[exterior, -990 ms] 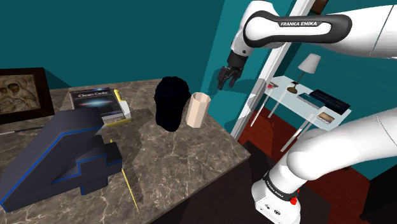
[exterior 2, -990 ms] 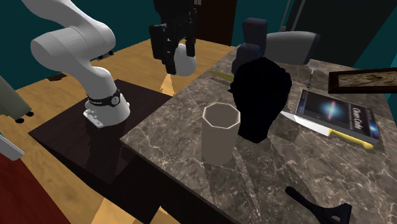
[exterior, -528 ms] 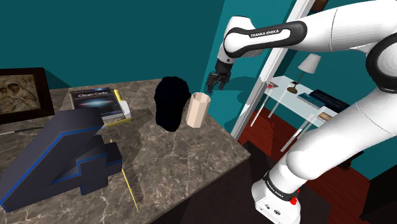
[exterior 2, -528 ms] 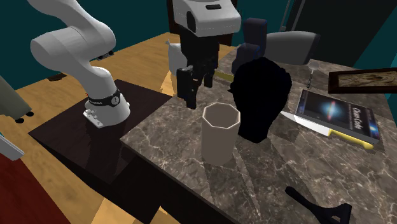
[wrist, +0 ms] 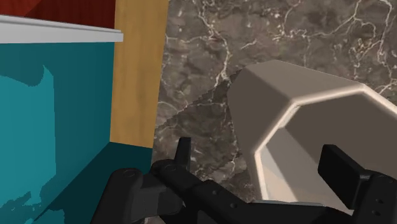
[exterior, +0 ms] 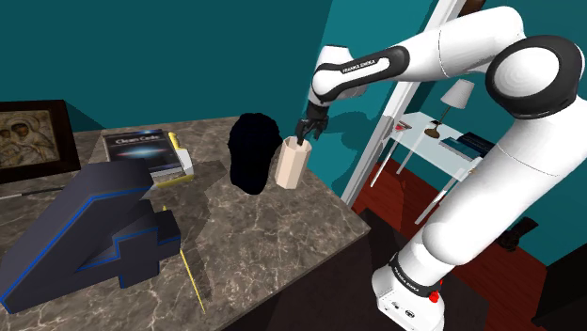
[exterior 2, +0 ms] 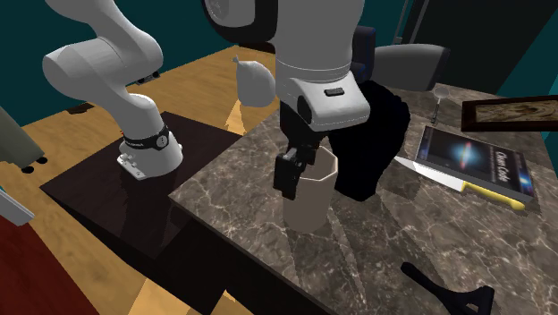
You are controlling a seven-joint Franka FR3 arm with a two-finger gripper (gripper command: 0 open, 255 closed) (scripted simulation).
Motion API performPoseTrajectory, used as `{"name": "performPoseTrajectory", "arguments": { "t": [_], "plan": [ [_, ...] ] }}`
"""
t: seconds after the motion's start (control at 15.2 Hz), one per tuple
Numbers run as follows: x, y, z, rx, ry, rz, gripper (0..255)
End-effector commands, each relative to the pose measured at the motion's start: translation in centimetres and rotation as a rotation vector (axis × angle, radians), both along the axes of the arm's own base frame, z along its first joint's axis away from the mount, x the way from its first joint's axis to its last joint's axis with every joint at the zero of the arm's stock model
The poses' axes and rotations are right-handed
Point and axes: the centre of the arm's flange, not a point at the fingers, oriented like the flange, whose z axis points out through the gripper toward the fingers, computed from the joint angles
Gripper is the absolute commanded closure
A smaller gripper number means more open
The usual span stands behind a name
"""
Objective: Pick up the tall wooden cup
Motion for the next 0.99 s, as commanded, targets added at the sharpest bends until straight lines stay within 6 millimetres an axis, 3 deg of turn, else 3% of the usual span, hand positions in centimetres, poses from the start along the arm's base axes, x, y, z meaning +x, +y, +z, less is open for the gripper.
{"name": "performPoseTrajectory", "arguments": {
  "t": [0.0, 0.33, 0.4, 0.92],
  "plan": [
    [0.2, 0.1, -1.1, -0.001, 0.0, 0.0, 0],
    [0.2, 0.1, -3.0, -0.001, 0.0, 0.0, 0],
    [0.2, 0.2, -3.0, -0.001, 0.0, 0.0, 255],
    [0.2, 0.2, -3.0, -0.001, 0.0, 0.0, 255]
  ]
}}
